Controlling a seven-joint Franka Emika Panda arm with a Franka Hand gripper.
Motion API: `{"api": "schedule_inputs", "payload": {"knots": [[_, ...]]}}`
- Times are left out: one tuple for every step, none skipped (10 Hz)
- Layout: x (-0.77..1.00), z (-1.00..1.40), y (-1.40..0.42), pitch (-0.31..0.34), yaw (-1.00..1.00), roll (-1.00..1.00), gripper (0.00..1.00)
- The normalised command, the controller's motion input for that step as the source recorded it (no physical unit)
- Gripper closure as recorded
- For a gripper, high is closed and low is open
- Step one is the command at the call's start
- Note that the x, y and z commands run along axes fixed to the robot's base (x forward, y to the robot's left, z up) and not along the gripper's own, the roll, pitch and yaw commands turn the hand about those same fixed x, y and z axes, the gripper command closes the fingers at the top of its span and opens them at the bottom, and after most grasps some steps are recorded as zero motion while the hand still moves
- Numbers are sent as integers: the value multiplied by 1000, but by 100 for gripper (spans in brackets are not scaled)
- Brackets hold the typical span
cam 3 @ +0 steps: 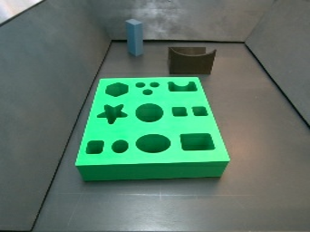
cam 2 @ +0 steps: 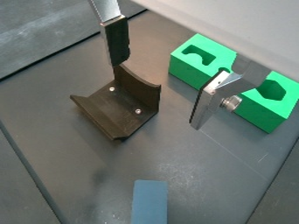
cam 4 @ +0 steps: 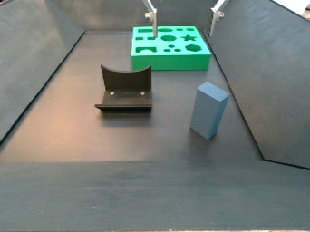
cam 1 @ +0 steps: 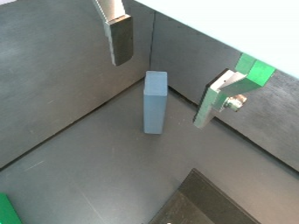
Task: Pick up the rectangle object. Move up. Move to above the board. Insert the rectangle object.
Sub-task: Pick up the rectangle object.
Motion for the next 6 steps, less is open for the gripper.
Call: {"api": "schedule_inputs", "payload": {"knots": [[37, -14, 23, 0, 0, 0, 0], [0, -454, 80, -151, 580, -120, 0], [71, -411, 37, -156, 829, -164, 0], [0, -414, 0, -187, 974, -123, 0], [0, -383, 0, -191, 1000, -109, 0], [0, -343, 0, -183, 1000, -103, 0]]}}
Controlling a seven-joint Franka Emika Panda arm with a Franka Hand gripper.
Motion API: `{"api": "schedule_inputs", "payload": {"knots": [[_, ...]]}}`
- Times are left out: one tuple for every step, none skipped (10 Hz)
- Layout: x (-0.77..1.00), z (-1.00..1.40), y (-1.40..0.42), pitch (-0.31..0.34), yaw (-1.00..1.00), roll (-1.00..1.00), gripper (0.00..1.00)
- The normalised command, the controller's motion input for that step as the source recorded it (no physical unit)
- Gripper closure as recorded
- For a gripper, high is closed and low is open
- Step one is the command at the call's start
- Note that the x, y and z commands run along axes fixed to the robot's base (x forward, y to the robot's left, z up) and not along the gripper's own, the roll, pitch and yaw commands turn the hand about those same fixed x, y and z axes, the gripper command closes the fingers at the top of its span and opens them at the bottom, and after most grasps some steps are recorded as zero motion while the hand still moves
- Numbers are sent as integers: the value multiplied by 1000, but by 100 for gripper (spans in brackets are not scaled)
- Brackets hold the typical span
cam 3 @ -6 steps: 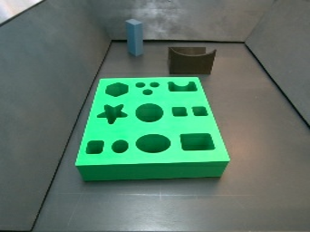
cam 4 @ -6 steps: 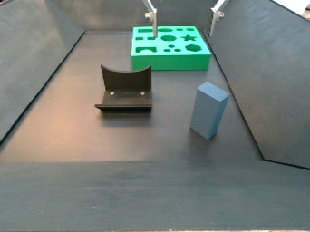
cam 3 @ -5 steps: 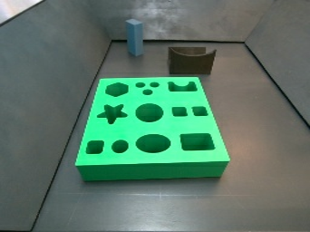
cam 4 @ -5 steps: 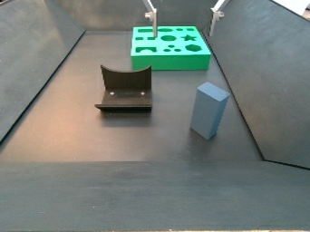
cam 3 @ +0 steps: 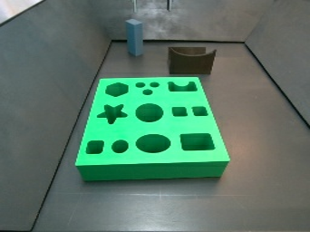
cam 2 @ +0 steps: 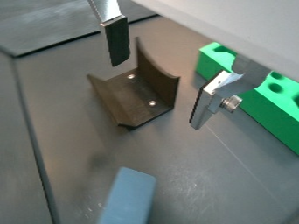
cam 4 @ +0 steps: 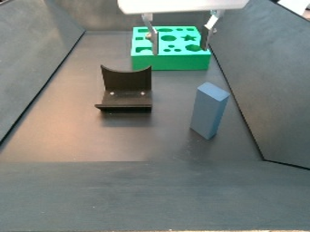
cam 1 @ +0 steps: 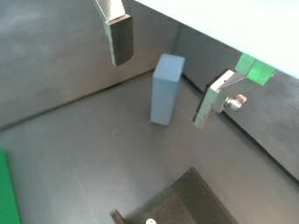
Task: Pick up the rectangle object. Move up. Move to above the board. Insert the rectangle object.
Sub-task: Pick up the rectangle object.
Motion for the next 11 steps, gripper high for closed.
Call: {"api": "schedule_inputs", "payload": {"knots": [[0, -246, 120, -151, 946, -81, 0], [-83, -237, 371, -127, 831, -67, 0], [-194, -294, 551, -120, 729, -9, 0], [-260, -309, 531, -123, 689, 0, 0], [-266, -249, 409, -130, 597, 0, 0], [-286, -229, 317, -139, 557, 0, 0], [-326, -231, 223, -146, 511, 0, 0], [-254, -234, 194, -117, 440, 0, 0], [-280, -346, 229, -134, 460, 11, 0], [-226, -400, 194, -140, 454, 20, 0], [-183, -497, 149, -149, 437, 53, 0]]}}
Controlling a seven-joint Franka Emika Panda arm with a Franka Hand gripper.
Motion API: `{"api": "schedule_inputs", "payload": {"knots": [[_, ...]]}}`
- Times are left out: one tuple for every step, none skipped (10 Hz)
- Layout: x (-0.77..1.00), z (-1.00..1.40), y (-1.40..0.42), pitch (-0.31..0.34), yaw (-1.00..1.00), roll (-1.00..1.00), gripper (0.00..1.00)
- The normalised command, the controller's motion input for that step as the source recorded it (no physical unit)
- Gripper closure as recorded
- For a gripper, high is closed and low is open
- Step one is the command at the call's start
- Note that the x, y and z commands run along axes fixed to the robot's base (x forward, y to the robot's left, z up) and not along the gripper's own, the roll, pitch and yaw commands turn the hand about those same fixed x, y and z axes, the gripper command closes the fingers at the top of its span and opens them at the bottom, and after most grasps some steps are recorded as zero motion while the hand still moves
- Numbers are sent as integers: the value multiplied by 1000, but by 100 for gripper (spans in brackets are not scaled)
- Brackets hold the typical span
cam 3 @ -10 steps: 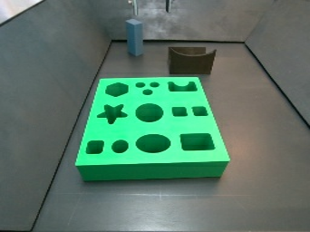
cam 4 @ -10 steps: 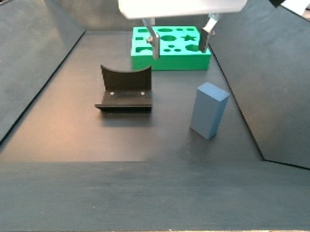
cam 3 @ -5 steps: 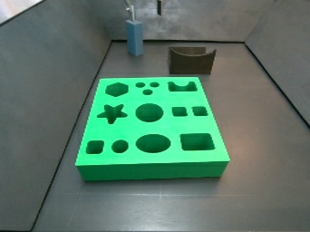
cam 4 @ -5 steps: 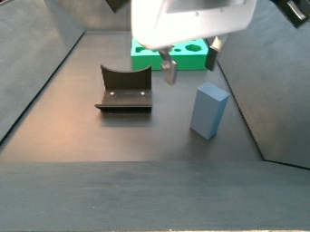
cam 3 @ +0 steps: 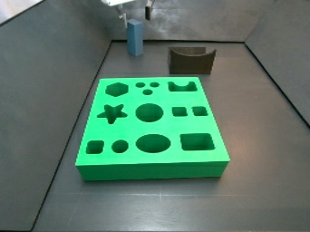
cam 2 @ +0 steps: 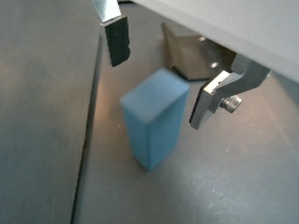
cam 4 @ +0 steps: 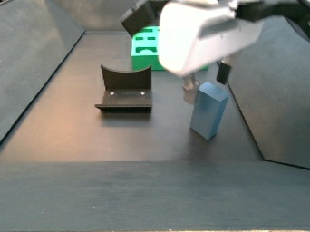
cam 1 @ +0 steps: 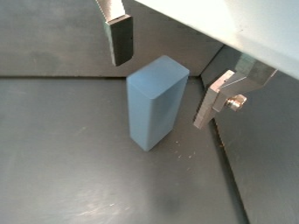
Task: Pick up the rectangle object. Move up. Move to above the board. Insert the rectangle object.
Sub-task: Pick up the rectangle object.
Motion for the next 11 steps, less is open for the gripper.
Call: {"api": "schedule_inputs", "payload": {"knots": [[-174, -620, 60, -189, 389, 19, 0], [0, -154, 23, 0, 100, 0, 0], [0, 0, 0, 0, 0, 0, 0], [0, 0, 0, 0, 0, 0, 100], [0, 0, 0, 0, 0, 0, 100], [0, 0, 0, 0, 0, 0, 100], [0, 0, 0, 0, 0, 0, 100], [0, 0, 0, 0, 0, 0, 100], [0, 0, 0, 0, 0, 0, 100], [0, 0, 0, 0, 0, 0, 100], [0, 0, 0, 0, 0, 0, 100]]}}
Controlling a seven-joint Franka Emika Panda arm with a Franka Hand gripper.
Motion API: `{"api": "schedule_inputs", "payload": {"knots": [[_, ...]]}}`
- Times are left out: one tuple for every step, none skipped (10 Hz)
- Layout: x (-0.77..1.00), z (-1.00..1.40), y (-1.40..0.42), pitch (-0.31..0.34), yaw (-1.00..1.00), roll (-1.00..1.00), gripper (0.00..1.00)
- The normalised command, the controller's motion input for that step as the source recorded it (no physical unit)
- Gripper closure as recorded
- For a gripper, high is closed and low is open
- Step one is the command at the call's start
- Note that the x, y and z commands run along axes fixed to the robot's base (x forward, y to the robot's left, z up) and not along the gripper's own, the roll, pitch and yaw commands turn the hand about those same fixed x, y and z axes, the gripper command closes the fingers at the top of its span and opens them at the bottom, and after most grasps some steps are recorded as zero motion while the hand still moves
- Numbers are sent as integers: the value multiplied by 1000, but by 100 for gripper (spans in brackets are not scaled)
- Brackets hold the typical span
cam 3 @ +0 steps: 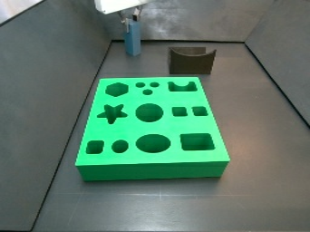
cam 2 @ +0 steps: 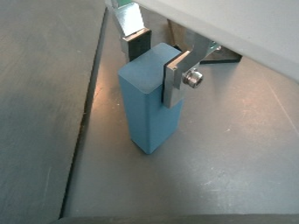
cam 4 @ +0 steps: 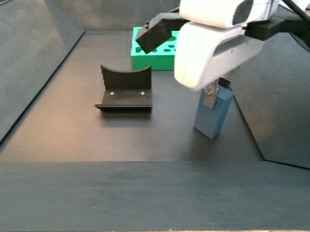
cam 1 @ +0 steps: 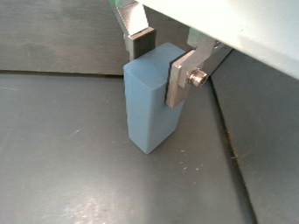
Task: Pick up the rectangle object. Move up. Move to above the board. Insert the rectangle object.
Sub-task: Pick up the rectangle object, then move up, then move to above the board.
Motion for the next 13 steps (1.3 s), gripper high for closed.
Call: {"api": "schedule_inputs", "payload": {"knots": [[0, 0, 0, 0, 0, 0, 100], [0, 0, 0, 0, 0, 0, 100], [0, 0, 0, 0, 0, 0, 100], [0, 833, 0, 0, 0, 0, 100], [14, 792, -41, 17, -9, 1, 100], [3, 694, -24, 44, -10, 16, 100], [-7, 529, -9, 61, -8, 46, 100], [-9, 442, -8, 68, -8, 60, 100], [-10, 267, -3, 81, 0, 87, 100], [-245, 1000, 119, 106, 183, -98, 100], [-250, 1000, 123, 100, 173, -83, 100], [-238, 1000, 112, 82, 143, -60, 100], [-212, 1000, 89, 59, 82, -3, 100]]}}
